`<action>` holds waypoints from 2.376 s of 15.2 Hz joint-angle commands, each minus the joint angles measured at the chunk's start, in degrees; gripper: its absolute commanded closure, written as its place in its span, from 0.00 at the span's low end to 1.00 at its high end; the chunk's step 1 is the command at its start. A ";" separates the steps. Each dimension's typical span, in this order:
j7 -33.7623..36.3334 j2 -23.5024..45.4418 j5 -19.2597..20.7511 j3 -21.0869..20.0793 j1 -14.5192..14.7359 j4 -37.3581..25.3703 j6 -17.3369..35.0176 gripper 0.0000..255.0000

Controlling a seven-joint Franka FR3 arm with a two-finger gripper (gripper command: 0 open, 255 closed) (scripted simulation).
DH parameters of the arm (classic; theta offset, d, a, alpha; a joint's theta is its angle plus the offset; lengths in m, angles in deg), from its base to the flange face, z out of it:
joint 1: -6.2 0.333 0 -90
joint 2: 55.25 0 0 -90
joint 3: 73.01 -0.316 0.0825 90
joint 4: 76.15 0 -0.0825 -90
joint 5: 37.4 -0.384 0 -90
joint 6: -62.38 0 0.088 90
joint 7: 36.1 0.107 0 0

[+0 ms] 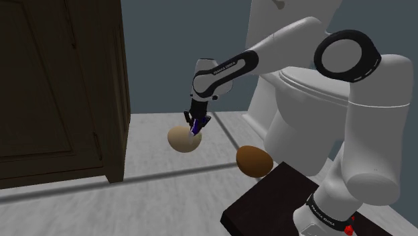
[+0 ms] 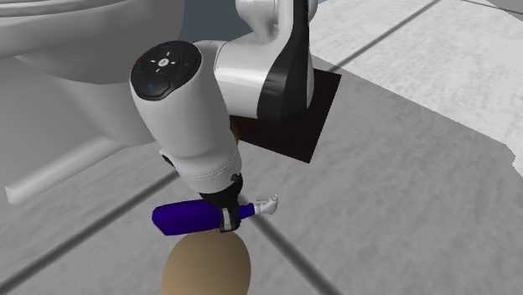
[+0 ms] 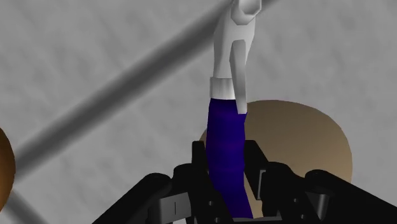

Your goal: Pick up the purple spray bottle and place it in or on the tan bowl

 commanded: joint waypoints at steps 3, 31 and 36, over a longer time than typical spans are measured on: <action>-0.58 8.41 0.00 0.25 -1.08 -13.74 -5.42 1.00; -1.57 21.10 -0.62 -0.12 -1.98 -23.26 -2.32 0.00; -1.44 19.00 -0.40 0.06 -2.08 -23.80 -4.96 0.00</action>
